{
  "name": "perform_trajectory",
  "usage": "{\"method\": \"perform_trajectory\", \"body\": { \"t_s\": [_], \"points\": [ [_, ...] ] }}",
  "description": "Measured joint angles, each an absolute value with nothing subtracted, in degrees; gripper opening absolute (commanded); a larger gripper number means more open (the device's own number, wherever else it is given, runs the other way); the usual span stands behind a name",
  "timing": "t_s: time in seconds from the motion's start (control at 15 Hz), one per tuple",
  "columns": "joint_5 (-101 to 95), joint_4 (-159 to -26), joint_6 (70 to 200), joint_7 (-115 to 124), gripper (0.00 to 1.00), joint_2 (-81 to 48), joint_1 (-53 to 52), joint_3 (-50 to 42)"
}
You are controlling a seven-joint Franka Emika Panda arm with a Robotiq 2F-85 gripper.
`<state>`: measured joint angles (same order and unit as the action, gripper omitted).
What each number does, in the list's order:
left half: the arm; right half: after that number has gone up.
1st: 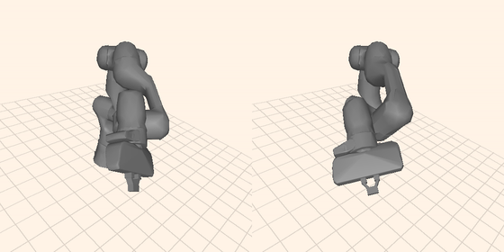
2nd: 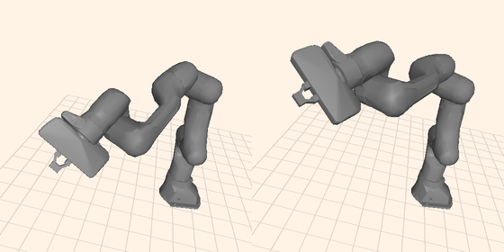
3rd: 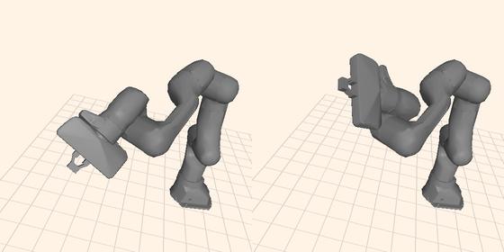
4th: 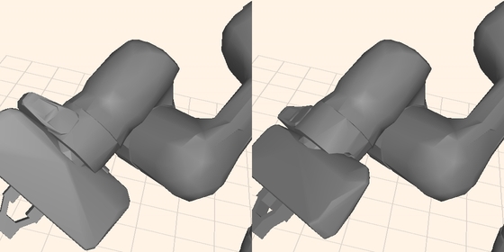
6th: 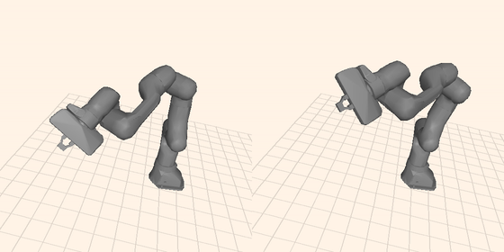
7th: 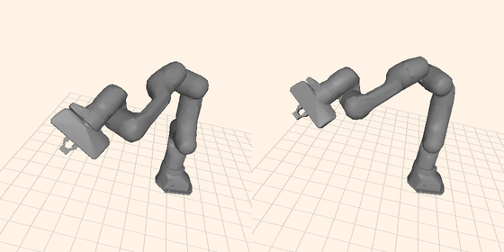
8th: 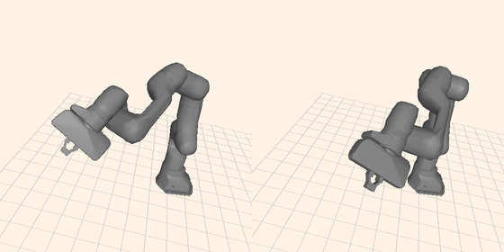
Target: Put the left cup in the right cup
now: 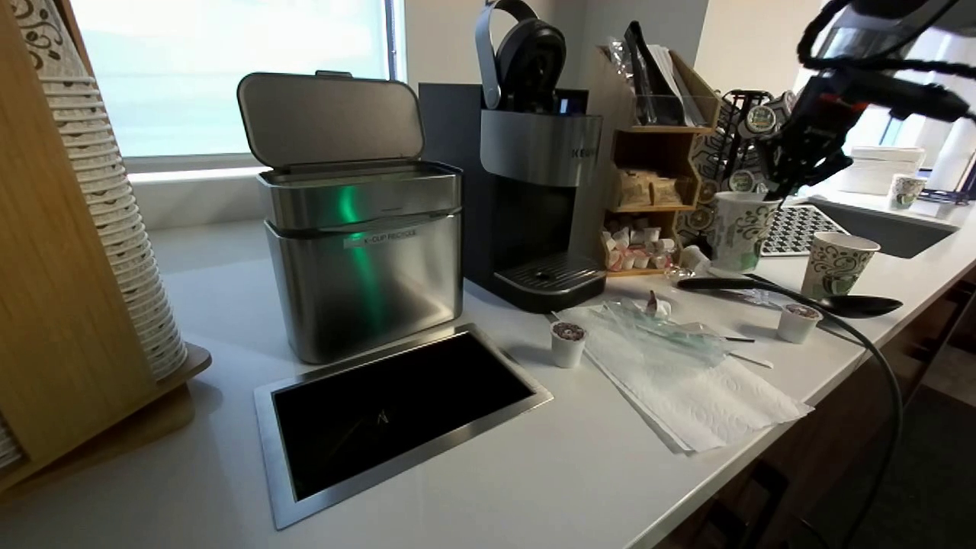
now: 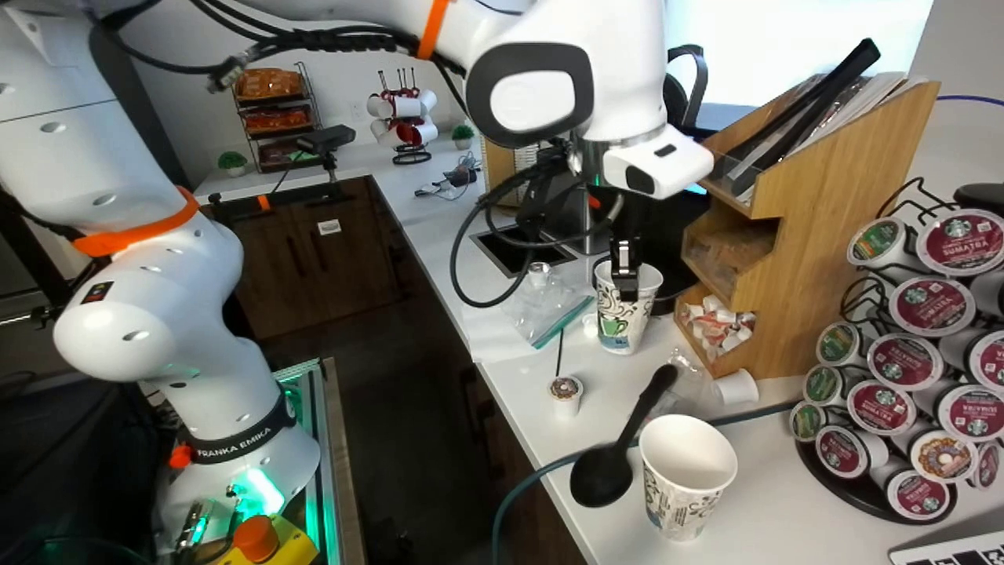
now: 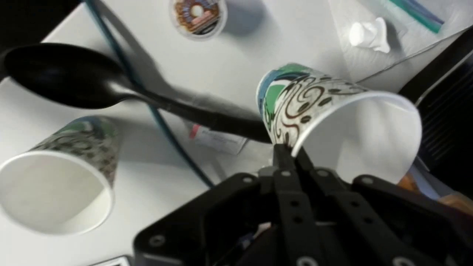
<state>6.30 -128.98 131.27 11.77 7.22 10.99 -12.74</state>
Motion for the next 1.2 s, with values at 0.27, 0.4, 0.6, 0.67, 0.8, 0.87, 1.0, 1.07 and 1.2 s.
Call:
{"method": "perform_trajectory", "body": {
  "t_s": [0.27, 0.4, 0.6, 0.67, 0.8, 0.87, 1.0, 1.07, 1.2],
  "points": [
    [-4.74, -132.46, 131.03, 17.76, 0.01, 18.44, 17.86, -13.78],
    [-6.11, -133.43, 131.02, 18.59, 0.01, 23.48, 21.77, -14.65],
    [-6.37, -134.34, 131.0, 20.75, 0.01, 28.69, 27.44, -15.85],
    [-6.03, -134.31, 131.06, 21.5, 0.01, 29.23, 28.65, -16.44],
    [-4.3, -133.78, 131.07, 22.51, 0.01, 28.7, 29.71, -17.94],
    [-2.96, -133.29, 131.07, 22.57, 0.01, 27.77, 29.72, -18.65],
    [0.52, -132.11, 131.06, 22.14, 0.04, 25.16, 29.03, -19.55],
    [1.91, -131.57, 131.06, 21.87, 0.04, 23.76, 28.32, -19.77],
    [2.81, -130.56, 131.06, 21.87, 0.04, 21.77, 27.46, -19.88]
  ]
}}
